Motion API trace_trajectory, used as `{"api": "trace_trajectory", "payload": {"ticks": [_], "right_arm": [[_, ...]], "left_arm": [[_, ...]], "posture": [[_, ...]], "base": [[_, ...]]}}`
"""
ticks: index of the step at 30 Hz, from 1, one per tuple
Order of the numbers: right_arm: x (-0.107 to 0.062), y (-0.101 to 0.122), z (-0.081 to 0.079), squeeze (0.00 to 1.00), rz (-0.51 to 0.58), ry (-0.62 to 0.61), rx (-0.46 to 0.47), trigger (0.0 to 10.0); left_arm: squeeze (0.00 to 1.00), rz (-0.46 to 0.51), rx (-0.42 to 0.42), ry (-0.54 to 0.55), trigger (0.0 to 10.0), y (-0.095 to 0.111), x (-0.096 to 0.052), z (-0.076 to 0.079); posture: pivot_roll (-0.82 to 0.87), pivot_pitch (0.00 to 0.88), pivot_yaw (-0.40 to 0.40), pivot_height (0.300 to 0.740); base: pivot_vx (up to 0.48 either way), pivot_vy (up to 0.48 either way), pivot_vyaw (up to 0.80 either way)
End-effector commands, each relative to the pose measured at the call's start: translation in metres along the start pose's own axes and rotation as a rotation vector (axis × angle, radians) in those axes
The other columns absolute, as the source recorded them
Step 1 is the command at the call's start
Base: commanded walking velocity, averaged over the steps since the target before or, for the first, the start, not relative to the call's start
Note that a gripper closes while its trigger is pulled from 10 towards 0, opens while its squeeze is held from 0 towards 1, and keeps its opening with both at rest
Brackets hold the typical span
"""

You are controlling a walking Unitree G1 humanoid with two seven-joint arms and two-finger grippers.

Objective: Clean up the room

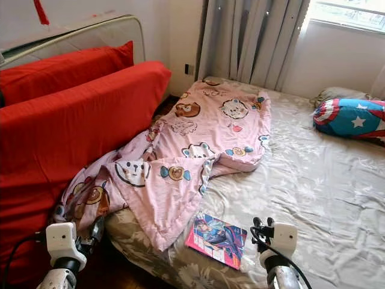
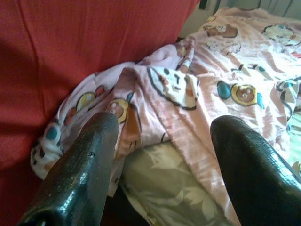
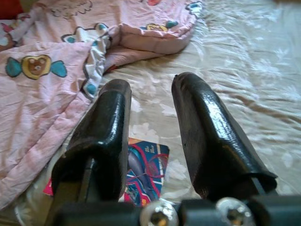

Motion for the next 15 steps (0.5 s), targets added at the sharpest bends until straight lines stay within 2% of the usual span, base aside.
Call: {"api": "trace_trajectory", "payload": {"ticks": [1,15], "right_arm": [[-0.0002,0.0016,0.0006,0.00,0.009,0.000,-0.001,10.0],[0.0072,-0.0017,-0.0063,0.00,-0.029,0.008,0.010,10.0]], "left_arm": [[0.00,-0.010,0.007,-0.016,10.0,-0.0006,0.0007,0.0037],[0.00,-0.021,0.003,0.002,10.0,0.0021,0.0067,-0.0015]], "posture": [[0.09,0.000,-0.089,0.666],[0.11,0.000,-0.100,0.666]], "base": [[0.000,0.000,0.00],[0.000,0.000,0.00]]}}
Point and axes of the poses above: a point about 5 cm out from each wrist's last joint towards the gripper, its own x axis pointing out of the wrist towards the gripper, its own y axis along the axis of the wrist's last joint, z = x × y, the point moved 6 cm from there along x, pointing out of the wrist towards the gripper, and after that the axes turned 15 degrees about x, right-handed, at the moved point
